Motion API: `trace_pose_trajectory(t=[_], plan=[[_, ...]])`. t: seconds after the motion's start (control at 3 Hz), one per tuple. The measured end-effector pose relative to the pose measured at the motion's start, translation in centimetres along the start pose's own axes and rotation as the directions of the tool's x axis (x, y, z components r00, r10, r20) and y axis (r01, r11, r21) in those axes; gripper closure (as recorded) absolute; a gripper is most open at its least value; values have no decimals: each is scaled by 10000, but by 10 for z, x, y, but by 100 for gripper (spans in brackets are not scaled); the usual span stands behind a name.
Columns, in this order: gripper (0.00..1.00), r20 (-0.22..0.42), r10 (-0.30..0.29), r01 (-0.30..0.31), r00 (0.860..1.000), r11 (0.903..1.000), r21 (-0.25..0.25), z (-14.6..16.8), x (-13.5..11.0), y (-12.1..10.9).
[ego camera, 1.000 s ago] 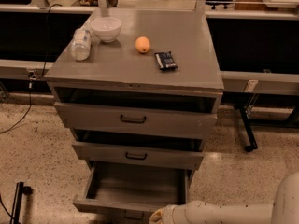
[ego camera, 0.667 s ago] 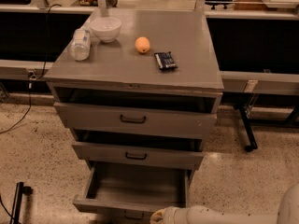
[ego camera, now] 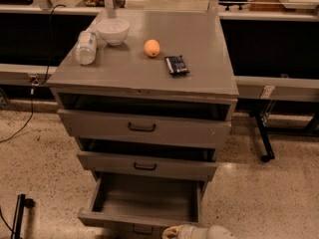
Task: Close bottom drawer
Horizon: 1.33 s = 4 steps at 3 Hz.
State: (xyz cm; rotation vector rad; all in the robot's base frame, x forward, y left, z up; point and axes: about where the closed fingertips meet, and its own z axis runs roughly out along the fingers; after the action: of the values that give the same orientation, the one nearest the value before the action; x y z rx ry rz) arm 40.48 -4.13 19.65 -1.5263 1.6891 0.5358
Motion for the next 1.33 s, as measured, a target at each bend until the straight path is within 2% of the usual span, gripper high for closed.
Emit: trace_pose_trajectory(t=[0.33,0.67,1.0,1.33], plan=[[100,347,156,-149,9993,9997,-191,7,15,4],[100,501,609,-588,9969,9974,-424,19,31,8],[100,578,1383,-1364,9887,9900,-346,27,45,-1],[100,615,1526,-1516,9864,9882,-217,26,46,-9]])
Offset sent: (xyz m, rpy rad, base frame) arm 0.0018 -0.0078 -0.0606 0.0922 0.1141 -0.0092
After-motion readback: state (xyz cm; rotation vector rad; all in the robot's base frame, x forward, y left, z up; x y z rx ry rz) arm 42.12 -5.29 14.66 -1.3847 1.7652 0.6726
